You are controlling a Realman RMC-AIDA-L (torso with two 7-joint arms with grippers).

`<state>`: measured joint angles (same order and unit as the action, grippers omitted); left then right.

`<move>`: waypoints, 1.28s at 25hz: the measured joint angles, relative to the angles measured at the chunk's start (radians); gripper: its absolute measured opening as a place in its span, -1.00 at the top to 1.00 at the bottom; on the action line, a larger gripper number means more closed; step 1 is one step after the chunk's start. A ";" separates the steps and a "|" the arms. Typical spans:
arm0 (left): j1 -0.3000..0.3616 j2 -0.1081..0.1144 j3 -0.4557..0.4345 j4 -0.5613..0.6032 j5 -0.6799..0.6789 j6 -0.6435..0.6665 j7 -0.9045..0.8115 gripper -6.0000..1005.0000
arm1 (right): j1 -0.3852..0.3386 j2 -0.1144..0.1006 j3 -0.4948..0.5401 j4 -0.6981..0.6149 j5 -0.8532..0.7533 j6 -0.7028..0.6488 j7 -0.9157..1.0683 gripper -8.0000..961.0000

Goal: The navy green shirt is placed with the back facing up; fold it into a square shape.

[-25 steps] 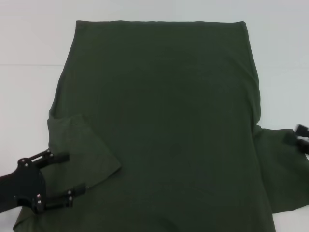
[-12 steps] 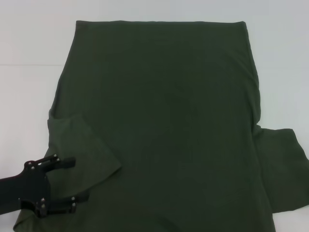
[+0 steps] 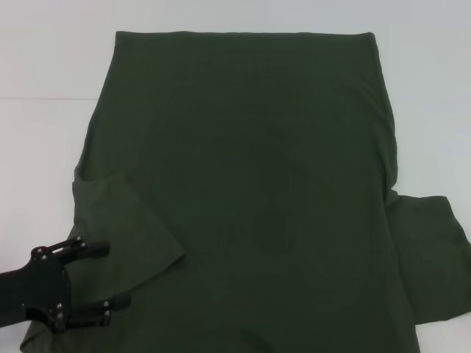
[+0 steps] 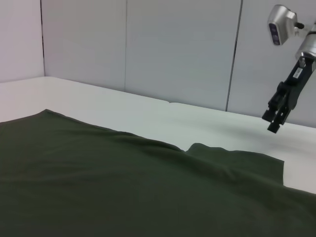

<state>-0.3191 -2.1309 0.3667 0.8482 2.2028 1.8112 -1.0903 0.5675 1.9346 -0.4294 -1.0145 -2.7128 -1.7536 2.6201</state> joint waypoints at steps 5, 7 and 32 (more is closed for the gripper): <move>-0.001 -0.001 0.001 0.000 0.000 0.001 -0.003 -0.77 | -0.003 0.004 0.000 0.069 0.001 0.054 -0.007 -0.96; -0.003 -0.001 0.002 0.000 0.000 0.001 -0.003 -0.77 | -0.003 0.003 0.000 0.110 0.003 0.072 -0.013 -0.96; -0.019 -0.003 0.003 -0.008 0.000 -0.009 -0.005 -0.77 | 0.021 0.009 0.000 0.259 0.013 0.138 -0.063 -0.96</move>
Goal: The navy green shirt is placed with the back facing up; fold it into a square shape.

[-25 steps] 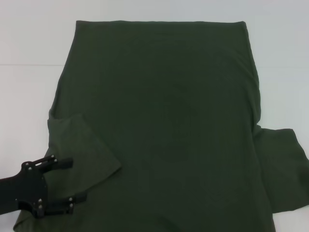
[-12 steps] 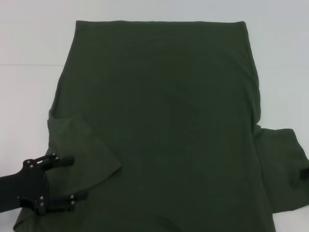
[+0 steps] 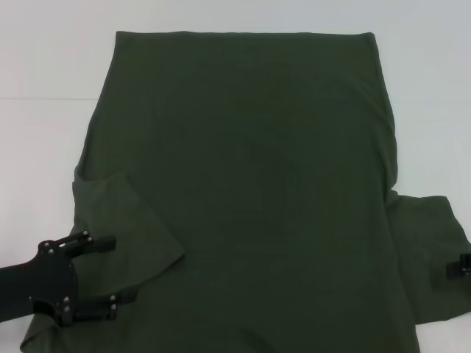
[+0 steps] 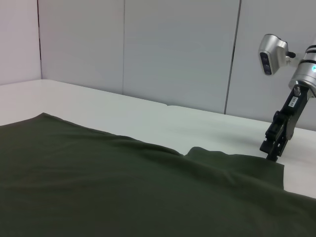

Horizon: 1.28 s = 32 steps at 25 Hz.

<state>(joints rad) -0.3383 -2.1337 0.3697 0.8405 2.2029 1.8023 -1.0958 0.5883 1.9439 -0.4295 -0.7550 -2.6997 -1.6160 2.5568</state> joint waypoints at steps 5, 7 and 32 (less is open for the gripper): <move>-0.002 -0.001 0.000 0.000 0.000 0.000 -0.005 -0.77 | 0.005 0.005 0.000 0.001 0.000 0.003 -0.007 -0.96; -0.002 -0.002 0.000 0.000 0.000 0.000 -0.009 -0.77 | 0.008 0.008 0.000 0.002 0.000 0.003 -0.009 -0.96; -0.002 -0.005 -0.001 -0.006 -0.003 -0.004 -0.007 -0.77 | 0.026 0.024 -0.049 -0.002 0.014 0.035 -0.040 -0.33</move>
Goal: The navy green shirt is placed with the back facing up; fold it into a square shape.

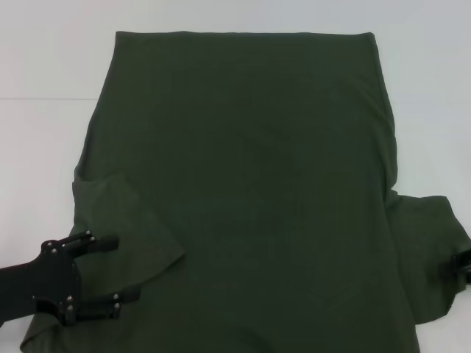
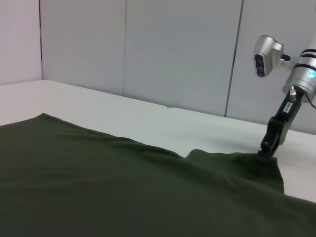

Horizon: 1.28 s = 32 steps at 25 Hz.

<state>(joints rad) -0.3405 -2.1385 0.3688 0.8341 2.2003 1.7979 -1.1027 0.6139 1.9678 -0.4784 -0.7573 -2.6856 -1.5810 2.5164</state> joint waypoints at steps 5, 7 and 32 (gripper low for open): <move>0.000 0.000 0.001 -0.008 -0.002 -0.003 0.001 -0.77 | 0.002 0.002 -0.028 -0.004 -0.004 0.002 0.006 0.09; 0.000 0.000 0.001 -0.008 -0.003 -0.005 0.002 -0.77 | 0.001 0.002 -0.035 -0.005 -0.004 0.005 0.006 0.30; -0.007 0.001 0.001 -0.024 -0.007 0.001 -0.004 -0.77 | -0.050 -0.047 0.069 -0.185 0.075 -0.120 -0.008 0.93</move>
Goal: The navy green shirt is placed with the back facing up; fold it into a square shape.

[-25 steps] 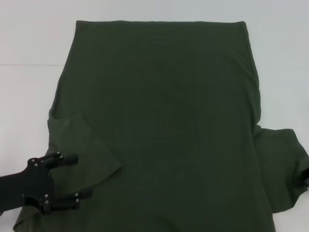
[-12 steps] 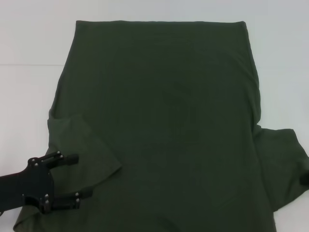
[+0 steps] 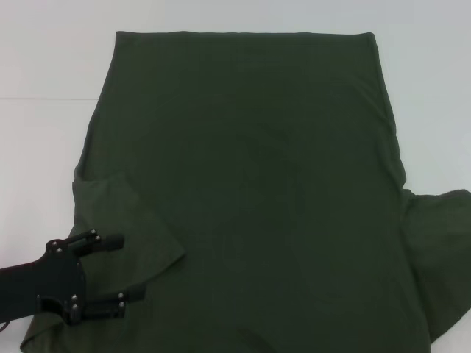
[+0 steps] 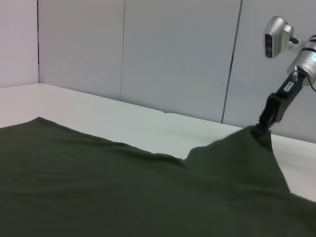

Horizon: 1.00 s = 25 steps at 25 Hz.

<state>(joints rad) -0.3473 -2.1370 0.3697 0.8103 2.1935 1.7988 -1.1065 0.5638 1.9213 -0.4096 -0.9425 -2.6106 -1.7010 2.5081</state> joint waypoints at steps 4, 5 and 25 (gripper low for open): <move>0.000 0.001 0.000 -0.001 0.004 -0.001 0.000 -0.77 | 0.000 -0.004 0.007 -0.010 0.022 -0.006 0.002 0.92; 0.000 0.001 0.000 -0.001 0.004 -0.001 -0.001 -0.77 | 0.000 -0.004 0.007 -0.016 0.028 -0.009 0.002 0.91; -0.004 0.002 0.000 0.000 0.005 -0.007 -0.001 -0.77 | 0.153 0.052 -0.155 -0.031 0.074 -0.023 0.000 0.85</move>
<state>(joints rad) -0.3511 -2.1347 0.3697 0.8100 2.1981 1.7923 -1.1070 0.7171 1.9738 -0.5647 -0.9739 -2.5367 -1.7242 2.5080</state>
